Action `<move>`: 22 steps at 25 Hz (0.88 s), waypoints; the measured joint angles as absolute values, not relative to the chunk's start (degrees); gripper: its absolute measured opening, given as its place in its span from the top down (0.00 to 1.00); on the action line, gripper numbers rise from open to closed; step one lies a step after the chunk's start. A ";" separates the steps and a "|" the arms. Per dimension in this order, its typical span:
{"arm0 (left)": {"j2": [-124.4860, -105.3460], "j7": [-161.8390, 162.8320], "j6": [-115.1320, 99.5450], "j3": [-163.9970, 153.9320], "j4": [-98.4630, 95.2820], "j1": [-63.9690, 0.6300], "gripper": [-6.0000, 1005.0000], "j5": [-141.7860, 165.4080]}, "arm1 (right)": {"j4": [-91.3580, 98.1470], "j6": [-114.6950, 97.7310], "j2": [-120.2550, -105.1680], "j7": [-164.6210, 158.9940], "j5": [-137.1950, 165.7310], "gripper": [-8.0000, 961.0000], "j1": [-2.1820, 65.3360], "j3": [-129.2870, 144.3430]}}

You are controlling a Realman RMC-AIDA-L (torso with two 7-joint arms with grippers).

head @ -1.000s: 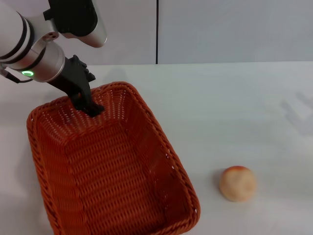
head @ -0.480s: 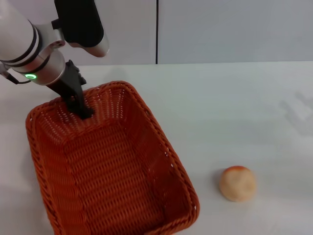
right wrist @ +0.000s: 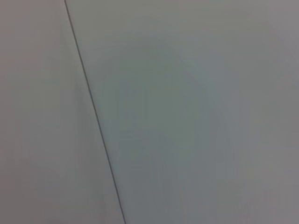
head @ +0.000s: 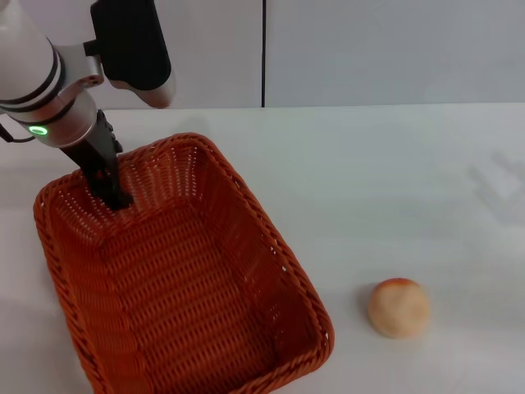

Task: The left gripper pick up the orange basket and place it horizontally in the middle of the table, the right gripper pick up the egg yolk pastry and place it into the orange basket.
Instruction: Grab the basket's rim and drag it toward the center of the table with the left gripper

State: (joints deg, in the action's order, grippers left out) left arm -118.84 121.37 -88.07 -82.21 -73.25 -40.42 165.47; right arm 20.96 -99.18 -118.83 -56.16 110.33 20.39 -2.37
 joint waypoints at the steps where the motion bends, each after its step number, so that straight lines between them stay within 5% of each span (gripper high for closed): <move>1: -118.83 121.36 -88.27 -82.23 -72.95 -40.61 0.20 165.47 | 20.92 -99.07 -118.83 -56.16 110.33 0.40 20.47 -2.37; 10: -118.82 121.90 -89.69 -82.70 -72.19 -41.13 0.25 165.49 | 20.91 -98.83 -118.79 -56.16 110.29 0.40 20.89 -2.58; 16: -118.92 123.81 -89.35 -82.51 -71.65 -41.53 0.40 165.47 | 20.92 -98.26 -118.65 -56.16 110.30 0.40 21.57 -2.37; 19: -119.00 125.29 -89.57 -82.65 -71.25 -42.04 0.58 165.46 | 21.10 -98.08 -118.60 -56.16 110.30 0.40 21.90 -2.39; 22: -119.09 127.13 -89.85 -82.80 -71.35 -42.64 0.62 165.08 | 21.27 -97.64 -118.58 -55.93 110.30 0.40 22.16 -2.64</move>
